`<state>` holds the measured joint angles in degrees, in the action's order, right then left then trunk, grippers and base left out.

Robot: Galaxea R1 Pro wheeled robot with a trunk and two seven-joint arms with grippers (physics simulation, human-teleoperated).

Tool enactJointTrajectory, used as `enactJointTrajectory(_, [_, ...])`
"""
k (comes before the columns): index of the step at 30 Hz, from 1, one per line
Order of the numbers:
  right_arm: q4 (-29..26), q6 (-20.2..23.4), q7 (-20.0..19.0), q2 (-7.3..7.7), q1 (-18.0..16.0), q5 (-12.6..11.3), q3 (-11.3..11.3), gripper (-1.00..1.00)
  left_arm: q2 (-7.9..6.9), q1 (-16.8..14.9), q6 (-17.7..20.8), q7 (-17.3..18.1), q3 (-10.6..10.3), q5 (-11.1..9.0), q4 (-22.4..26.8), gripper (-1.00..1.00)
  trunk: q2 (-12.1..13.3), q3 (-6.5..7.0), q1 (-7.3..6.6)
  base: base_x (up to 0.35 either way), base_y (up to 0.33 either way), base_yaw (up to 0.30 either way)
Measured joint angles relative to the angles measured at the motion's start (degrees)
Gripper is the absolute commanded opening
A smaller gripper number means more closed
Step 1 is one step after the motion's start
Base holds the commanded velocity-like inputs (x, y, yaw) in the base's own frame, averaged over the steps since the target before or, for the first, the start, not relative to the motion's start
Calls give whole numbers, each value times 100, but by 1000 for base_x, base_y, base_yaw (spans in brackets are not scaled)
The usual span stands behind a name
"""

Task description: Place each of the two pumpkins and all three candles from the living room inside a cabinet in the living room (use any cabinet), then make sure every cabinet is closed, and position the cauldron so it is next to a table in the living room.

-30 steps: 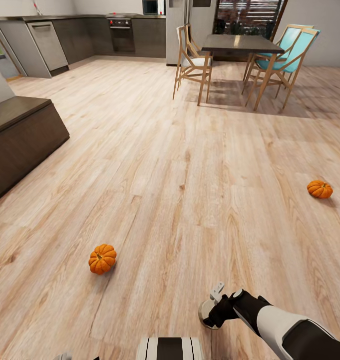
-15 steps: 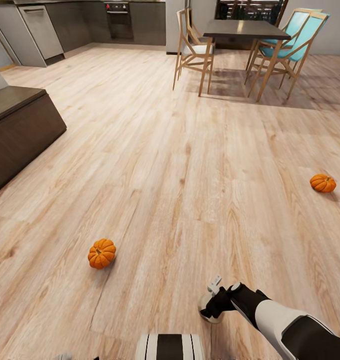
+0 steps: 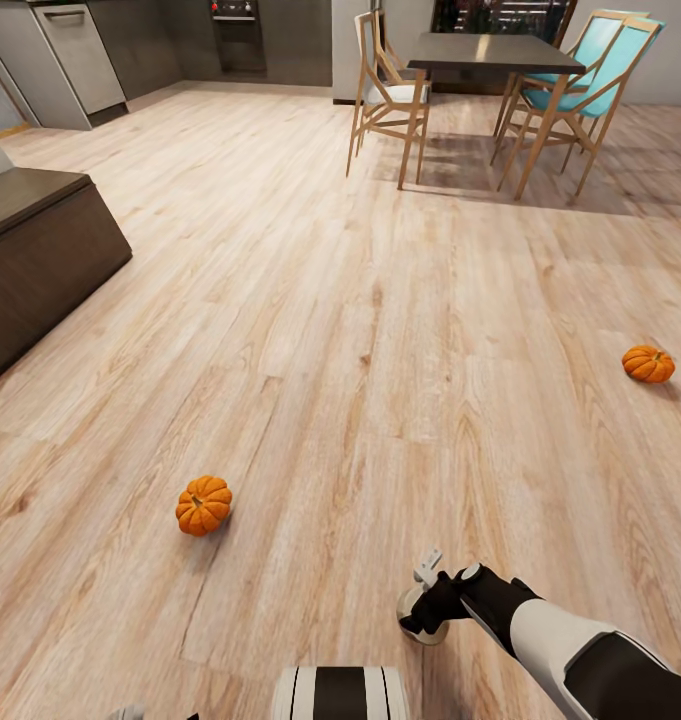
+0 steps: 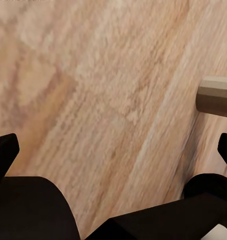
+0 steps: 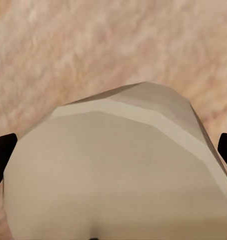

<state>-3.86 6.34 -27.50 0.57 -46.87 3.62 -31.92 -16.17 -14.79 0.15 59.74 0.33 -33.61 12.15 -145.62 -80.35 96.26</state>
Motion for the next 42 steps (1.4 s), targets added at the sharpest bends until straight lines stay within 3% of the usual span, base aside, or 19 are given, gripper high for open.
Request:
enactJointTrajectory(2, [-4, -1, -1, 0, 4, 0, 2, 100, 0, 1, 0, 1, 0, 0, 0, 100, 0, 0, 0, 0, 0, 0])
enactJointTrajectory(3, [-9, 0, 1, 0, 7, 0, 1, -100, 0, 2, 0, 2, 0, 0, 0, 100, 0, 0, 0, 0, 0, 0])
enactJointTrajectory(38, [-36, 7, -7, 4, 21, 12, -4, -100, 0, 2, 0, -16, 0, 0, 0, 100, 0, 0, 0, 0, 0, 0])
enactJointTrajectory(42, [184, 7, -19, 3, 115, -45, 96, -100, 0, 1, 0, -22, 1, 0, 0, 100, 5, 88, -11, 0, 0, 0])
